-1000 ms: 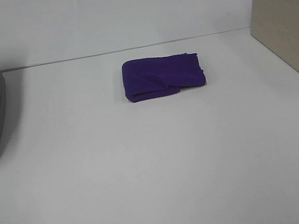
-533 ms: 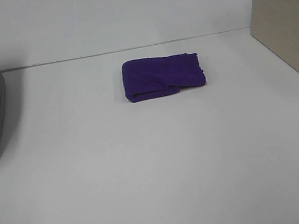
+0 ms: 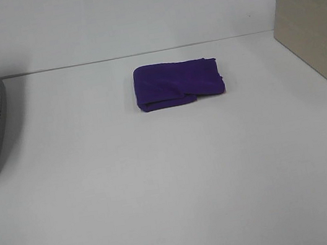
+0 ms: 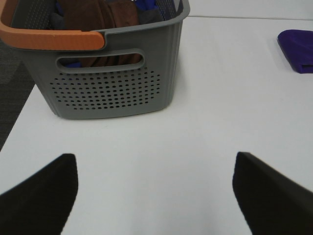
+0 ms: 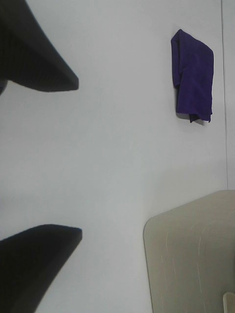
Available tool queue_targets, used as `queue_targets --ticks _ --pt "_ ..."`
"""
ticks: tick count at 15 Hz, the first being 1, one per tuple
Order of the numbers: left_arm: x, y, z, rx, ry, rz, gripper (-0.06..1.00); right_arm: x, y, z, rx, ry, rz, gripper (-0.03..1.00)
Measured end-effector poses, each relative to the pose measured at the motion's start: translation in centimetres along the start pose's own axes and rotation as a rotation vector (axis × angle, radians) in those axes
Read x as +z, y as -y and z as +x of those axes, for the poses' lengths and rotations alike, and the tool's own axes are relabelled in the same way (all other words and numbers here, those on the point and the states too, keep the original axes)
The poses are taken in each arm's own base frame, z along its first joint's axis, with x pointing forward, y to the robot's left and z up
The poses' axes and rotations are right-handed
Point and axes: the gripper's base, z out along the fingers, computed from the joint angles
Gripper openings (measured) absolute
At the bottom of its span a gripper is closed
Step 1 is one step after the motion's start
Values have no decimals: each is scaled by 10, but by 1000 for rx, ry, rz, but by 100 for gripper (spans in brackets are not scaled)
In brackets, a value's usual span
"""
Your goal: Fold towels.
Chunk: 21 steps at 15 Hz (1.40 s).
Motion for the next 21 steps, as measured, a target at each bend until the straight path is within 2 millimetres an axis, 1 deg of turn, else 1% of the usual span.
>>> queue_targets --ticks 21 --pt "0 1 0 -7 0 12 79 0 0 0 -2 0 4 74"
